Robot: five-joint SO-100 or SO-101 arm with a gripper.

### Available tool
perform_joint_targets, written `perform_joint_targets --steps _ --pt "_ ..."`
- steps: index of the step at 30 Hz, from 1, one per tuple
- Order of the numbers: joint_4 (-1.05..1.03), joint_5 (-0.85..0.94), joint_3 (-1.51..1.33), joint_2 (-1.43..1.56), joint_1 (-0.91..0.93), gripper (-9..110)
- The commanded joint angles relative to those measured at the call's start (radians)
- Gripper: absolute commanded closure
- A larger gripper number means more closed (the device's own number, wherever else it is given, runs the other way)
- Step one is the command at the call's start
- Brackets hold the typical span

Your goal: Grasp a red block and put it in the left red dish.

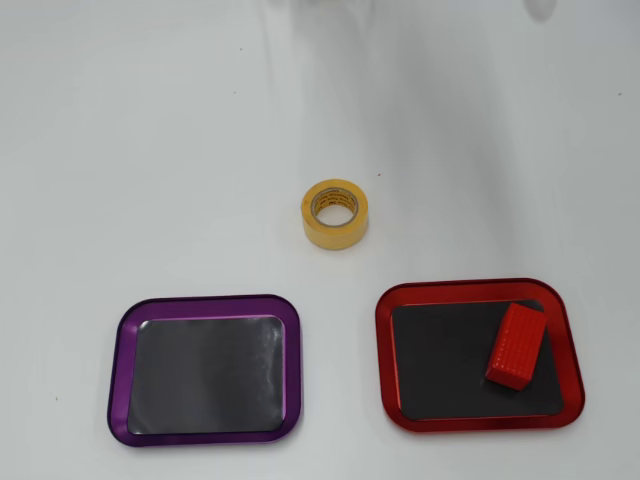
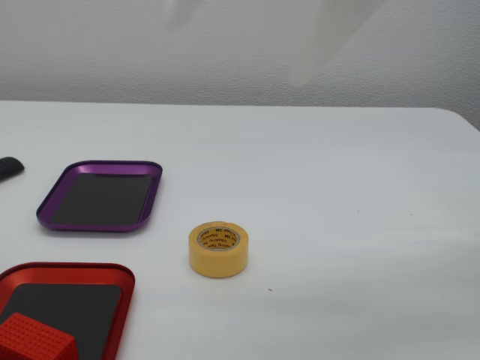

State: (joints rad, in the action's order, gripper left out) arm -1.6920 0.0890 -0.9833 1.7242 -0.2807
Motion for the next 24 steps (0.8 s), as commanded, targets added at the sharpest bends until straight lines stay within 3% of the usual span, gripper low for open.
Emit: perform_joint_targets --steps 1,9,24 --pt "-0.002 0.005 -0.138 0.253 -0.006 73" --pt "0.071 -0.006 -0.635 0.621 0.017 73" --pt "0.586 -0.008 -1.565 1.216 0.273 73"
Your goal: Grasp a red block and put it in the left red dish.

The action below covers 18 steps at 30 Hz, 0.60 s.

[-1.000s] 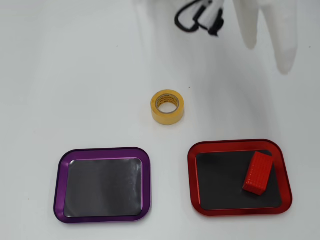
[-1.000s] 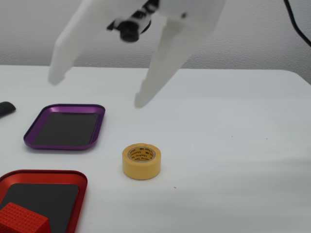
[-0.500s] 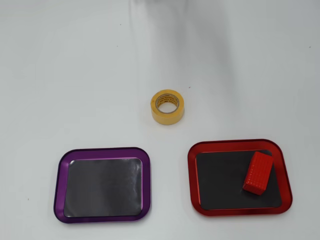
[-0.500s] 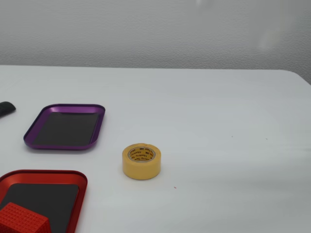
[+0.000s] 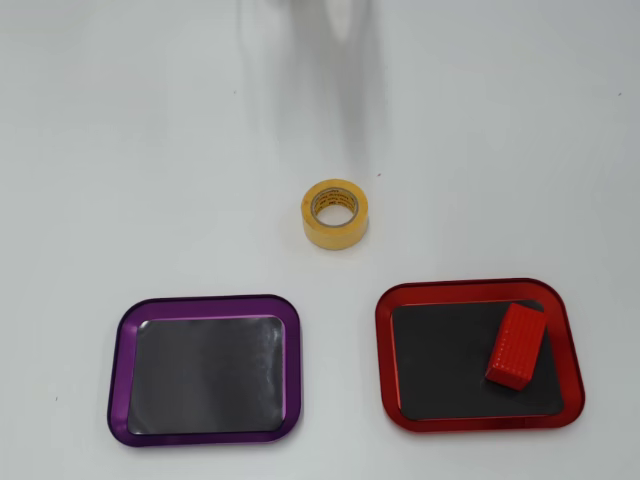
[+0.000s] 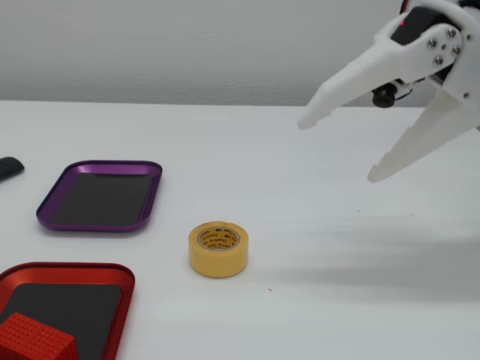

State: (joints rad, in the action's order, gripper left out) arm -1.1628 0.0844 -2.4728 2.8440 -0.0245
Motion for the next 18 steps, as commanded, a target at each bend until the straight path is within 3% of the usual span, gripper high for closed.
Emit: perform_joint_targets --steps 1,10,18 --pt "0.061 -0.003 -0.120 0.137 0.017 73" --pt "-0.057 -0.008 -0.414 0.460 0.015 72" --pt "-0.135 -0.011 -0.462 0.618 0.020 73"
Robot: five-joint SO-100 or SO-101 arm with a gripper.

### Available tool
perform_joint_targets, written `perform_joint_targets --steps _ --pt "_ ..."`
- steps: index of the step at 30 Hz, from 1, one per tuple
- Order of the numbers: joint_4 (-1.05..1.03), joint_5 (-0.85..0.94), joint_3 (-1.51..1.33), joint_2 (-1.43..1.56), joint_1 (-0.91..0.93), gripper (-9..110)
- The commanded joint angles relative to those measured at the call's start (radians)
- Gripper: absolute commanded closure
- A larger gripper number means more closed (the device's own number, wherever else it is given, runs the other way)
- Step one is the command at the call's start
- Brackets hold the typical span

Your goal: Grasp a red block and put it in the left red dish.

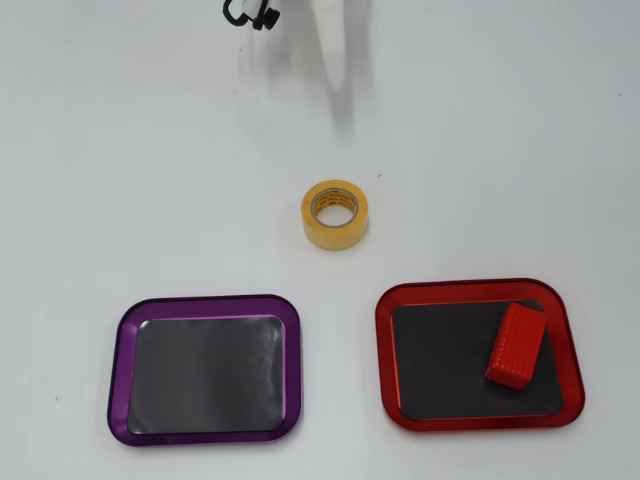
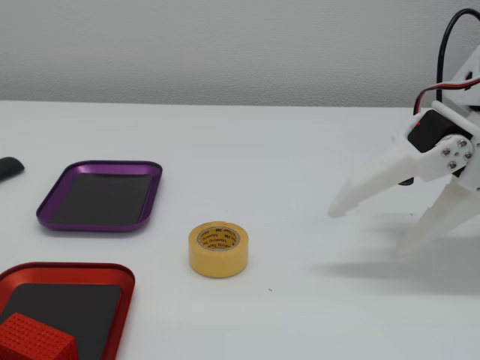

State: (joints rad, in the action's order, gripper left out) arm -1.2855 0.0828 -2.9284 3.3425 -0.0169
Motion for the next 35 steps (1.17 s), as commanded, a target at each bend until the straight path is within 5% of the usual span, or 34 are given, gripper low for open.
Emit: perform_joint_targets --steps 1,13,20,35 --pt "-0.011 -0.009 -0.020 0.118 0.012 73" --pt "-0.003 -0.091 -0.127 0.115 0.048 74" --pt "-0.003 -0.092 -0.127 0.115 0.048 103" --pt "-0.002 -0.081 -0.127 0.115 0.044 101"
